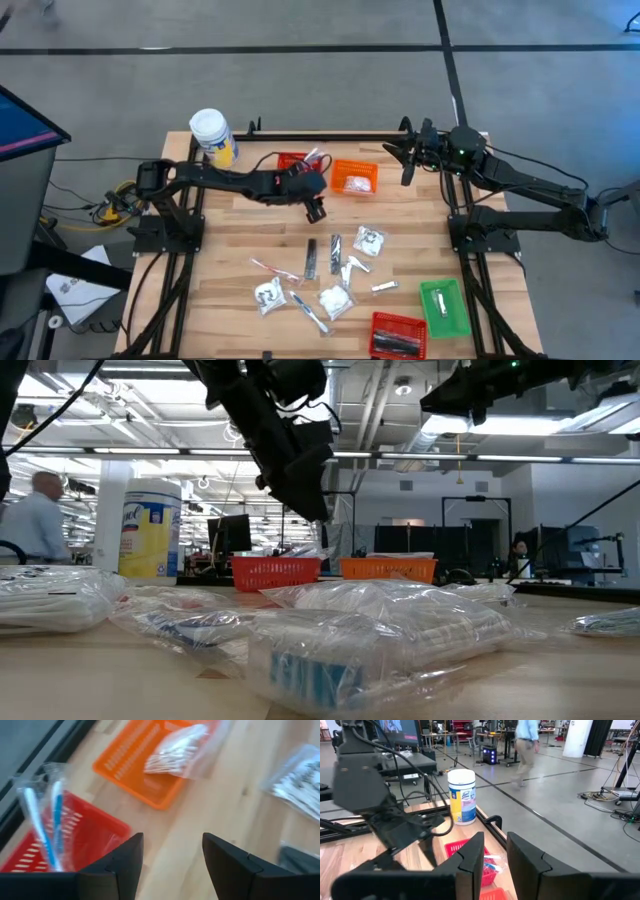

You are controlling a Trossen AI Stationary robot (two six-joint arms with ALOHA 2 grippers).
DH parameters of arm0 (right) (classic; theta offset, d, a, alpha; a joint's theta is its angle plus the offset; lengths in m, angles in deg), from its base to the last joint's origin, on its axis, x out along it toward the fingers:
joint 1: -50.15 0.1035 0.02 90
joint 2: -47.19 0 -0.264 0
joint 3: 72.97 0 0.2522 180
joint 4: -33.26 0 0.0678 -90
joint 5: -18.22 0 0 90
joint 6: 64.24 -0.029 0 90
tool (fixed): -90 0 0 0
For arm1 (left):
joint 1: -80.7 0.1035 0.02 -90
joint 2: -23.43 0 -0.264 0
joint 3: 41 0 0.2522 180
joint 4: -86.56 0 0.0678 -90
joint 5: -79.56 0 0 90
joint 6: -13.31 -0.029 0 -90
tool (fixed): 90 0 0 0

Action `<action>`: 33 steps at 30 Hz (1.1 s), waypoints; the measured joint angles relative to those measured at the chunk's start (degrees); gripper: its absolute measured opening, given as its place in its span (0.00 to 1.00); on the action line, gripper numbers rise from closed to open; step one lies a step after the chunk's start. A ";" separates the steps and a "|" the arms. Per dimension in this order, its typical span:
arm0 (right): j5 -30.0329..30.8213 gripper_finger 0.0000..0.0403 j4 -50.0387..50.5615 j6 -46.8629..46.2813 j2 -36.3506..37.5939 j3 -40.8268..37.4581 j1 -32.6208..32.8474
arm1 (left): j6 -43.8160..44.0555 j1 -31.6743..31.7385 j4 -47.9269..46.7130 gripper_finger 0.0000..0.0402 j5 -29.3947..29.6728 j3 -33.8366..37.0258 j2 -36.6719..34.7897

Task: Pick & Place Travel size toiletries
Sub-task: Put the white cotton pack into the orange bin

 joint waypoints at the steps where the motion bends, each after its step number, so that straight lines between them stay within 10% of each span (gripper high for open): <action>1: 0.01 0.19 0.03 0.00 0.00 0.00 -0.01 | 0.08 -0.60 0.01 0.49 0.00 0.00 0.00; 33: 0.01 0.19 4.26 -0.12 -7.61 0.02 7.07 | 10.31 -18.99 -0.15 0.48 0.04 0.04 0.00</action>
